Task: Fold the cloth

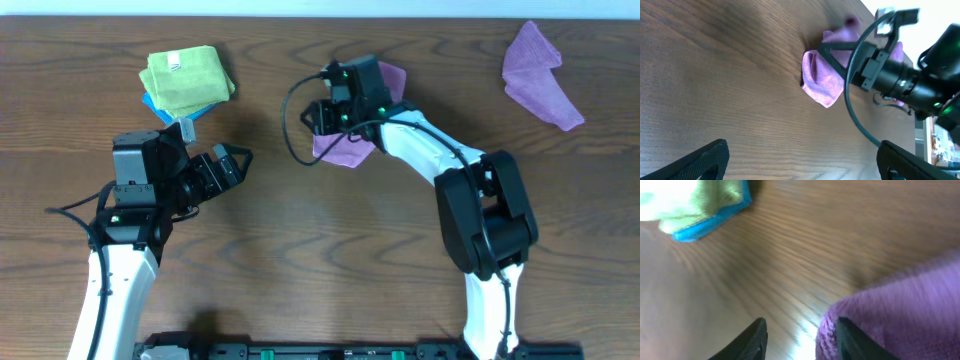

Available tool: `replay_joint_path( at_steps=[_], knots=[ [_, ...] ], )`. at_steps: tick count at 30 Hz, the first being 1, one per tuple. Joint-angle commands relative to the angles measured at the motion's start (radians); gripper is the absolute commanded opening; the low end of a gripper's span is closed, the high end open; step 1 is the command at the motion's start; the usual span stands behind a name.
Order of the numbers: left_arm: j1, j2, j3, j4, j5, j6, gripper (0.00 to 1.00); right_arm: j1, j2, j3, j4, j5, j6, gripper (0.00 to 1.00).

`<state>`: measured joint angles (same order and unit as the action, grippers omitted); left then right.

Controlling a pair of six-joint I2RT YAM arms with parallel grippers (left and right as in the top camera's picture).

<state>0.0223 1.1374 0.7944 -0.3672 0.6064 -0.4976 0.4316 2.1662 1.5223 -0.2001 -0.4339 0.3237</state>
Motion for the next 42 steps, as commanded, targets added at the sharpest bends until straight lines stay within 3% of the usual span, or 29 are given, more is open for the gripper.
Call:
replay_joint_path(
  at_steps=[1, 7, 21, 42],
  knots=[
    [-0.004, 0.002, 0.018, -0.002, 0.014, 0.003, 0.95, 0.001, -0.018, 0.071, -0.07, -0.014, -0.033, 0.48],
    [-0.004, 0.002, 0.018, -0.002, 0.012, 0.003, 0.95, -0.026, -0.029, 0.122, -0.246, 0.053, -0.035, 0.54],
    [-0.004, 0.002, 0.018, -0.001, 0.003, 0.003, 0.95, -0.119, -0.096, 0.113, -0.391, 0.064, -0.022, 0.54],
    [-0.004, 0.002, 0.018, -0.001, -0.015, 0.003, 0.95, -0.114, 0.011, 0.112, -0.343, 0.063, 0.036, 0.48]
  ],
)
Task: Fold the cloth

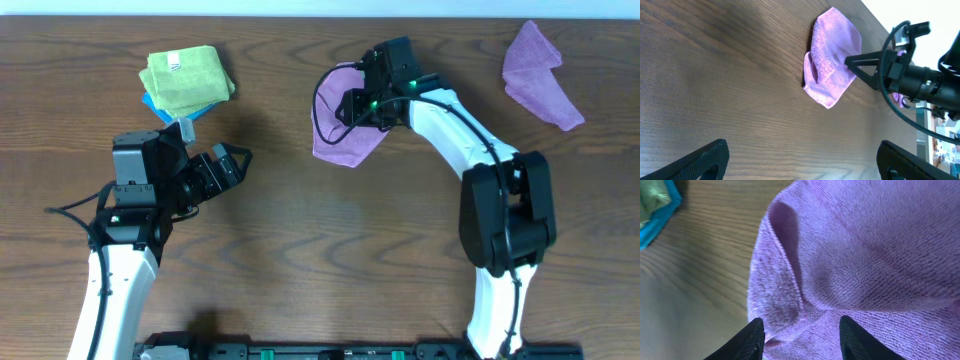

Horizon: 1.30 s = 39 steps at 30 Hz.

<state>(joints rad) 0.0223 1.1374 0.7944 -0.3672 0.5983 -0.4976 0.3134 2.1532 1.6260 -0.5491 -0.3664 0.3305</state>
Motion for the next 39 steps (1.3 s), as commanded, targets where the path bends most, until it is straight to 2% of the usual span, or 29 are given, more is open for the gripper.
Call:
replay_joint_path(
  at_steps=[1, 39],
  knots=[
    [-0.004, 0.002, 0.018, -0.001, -0.007, 0.003, 0.95, 0.004, 0.031, 0.008, 0.008, -0.004, 0.033, 0.48],
    [-0.004, 0.002, 0.018, -0.002, -0.027, 0.003, 0.96, 0.072, 0.085, 0.008, 0.104, -0.057, 0.103, 0.41]
  ],
)
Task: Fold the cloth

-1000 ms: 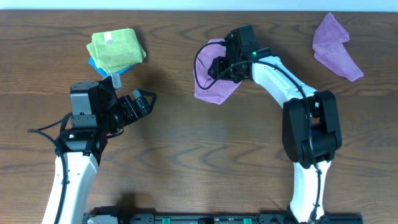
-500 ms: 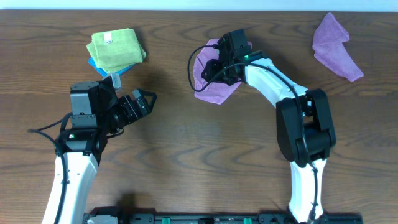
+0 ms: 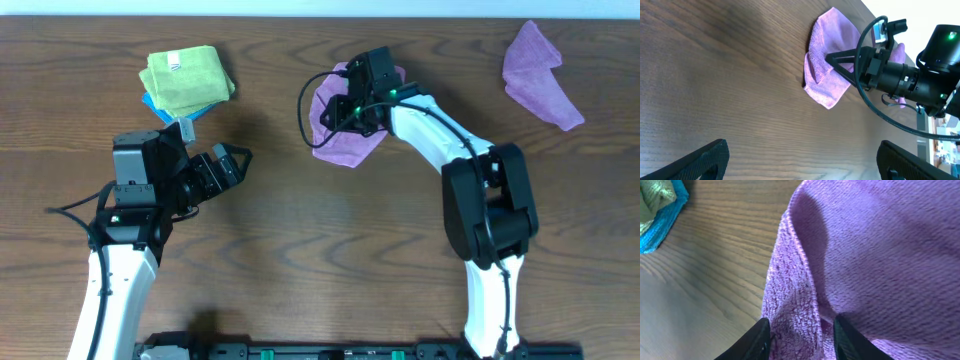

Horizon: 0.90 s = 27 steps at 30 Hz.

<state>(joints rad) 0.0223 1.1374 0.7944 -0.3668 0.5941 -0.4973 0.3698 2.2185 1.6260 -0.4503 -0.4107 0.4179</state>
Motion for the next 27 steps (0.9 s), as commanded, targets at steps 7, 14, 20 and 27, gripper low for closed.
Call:
replay_joint_path(
  at_steps=[7, 14, 20, 27],
  knots=[
    [-0.004, 0.002, 0.018, -0.002, -0.025, 0.003, 0.96, 0.029, 0.021, 0.008, 0.025, -0.012, 0.016, 0.41],
    [-0.004, 0.002, 0.018, -0.002, -0.025, 0.003, 0.95, 0.03, 0.034, 0.008, 0.031, -0.012, 0.015, 0.4],
    [-0.004, 0.002, 0.018, -0.002, -0.025, 0.003, 0.95, 0.03, 0.058, 0.008, 0.035, -0.012, 0.008, 0.18],
    [-0.004, 0.002, 0.018, -0.013, -0.019, 0.003, 0.96, 0.01, 0.003, 0.01, 0.049, -0.013, -0.011, 0.01]
  ],
)
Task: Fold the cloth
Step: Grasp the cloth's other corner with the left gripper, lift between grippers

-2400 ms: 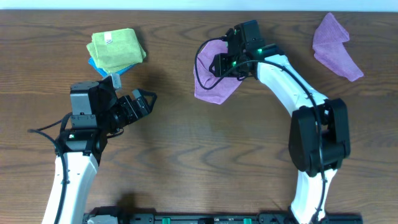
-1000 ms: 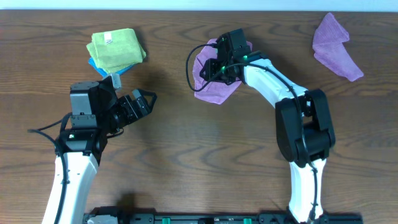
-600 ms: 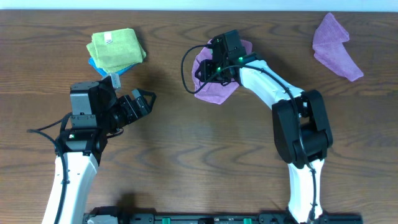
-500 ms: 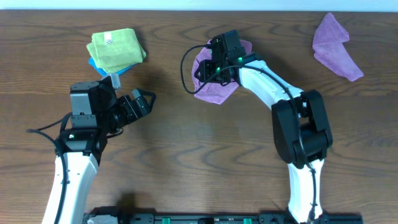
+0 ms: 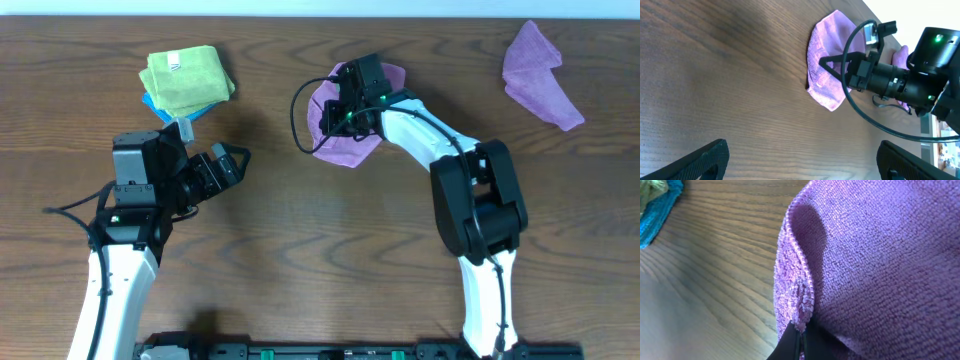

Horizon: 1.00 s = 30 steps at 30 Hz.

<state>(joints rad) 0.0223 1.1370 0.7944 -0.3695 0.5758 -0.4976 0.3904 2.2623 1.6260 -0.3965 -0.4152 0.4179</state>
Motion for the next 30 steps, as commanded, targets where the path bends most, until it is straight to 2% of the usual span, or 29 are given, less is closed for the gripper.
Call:
replay_joint_path(
  at_steps=[1, 4, 9, 16, 19, 24, 30],
  knots=[
    [-0.004, 0.002, 0.018, -0.016, -0.01, 0.003, 0.95, -0.017, -0.058, 0.01, -0.014, -0.008, -0.011, 0.01],
    [-0.004, 0.002, 0.018, -0.008, -0.01, -0.005, 0.95, -0.039, -0.124, 0.01, -0.067, 0.001, -0.013, 0.01],
    [-0.006, 0.032, 0.018, -0.007, -0.029, -0.098, 0.95, -0.074, -0.237, 0.01, -0.193, 0.093, -0.016, 0.01],
    [-0.074, 0.19, 0.018, 0.051, -0.009, -0.189, 0.95, -0.111, -0.362, 0.01, -0.413, 0.313, -0.015, 0.01],
    [-0.127, 0.256, 0.018, 0.134, 0.053, -0.193, 0.96, -0.123, -0.393, 0.01, -0.497, 0.402, -0.015, 0.01],
    [-0.22, 0.322, 0.018, 0.251, 0.061, -0.244, 0.96, -0.151, -0.4, 0.01, -0.625, 0.443, -0.002, 0.01],
    [-0.298, 0.364, 0.018, 0.291, 0.035, -0.317, 0.95, -0.17, -0.401, 0.009, -0.754, 0.601, 0.103, 0.01]
  ],
)
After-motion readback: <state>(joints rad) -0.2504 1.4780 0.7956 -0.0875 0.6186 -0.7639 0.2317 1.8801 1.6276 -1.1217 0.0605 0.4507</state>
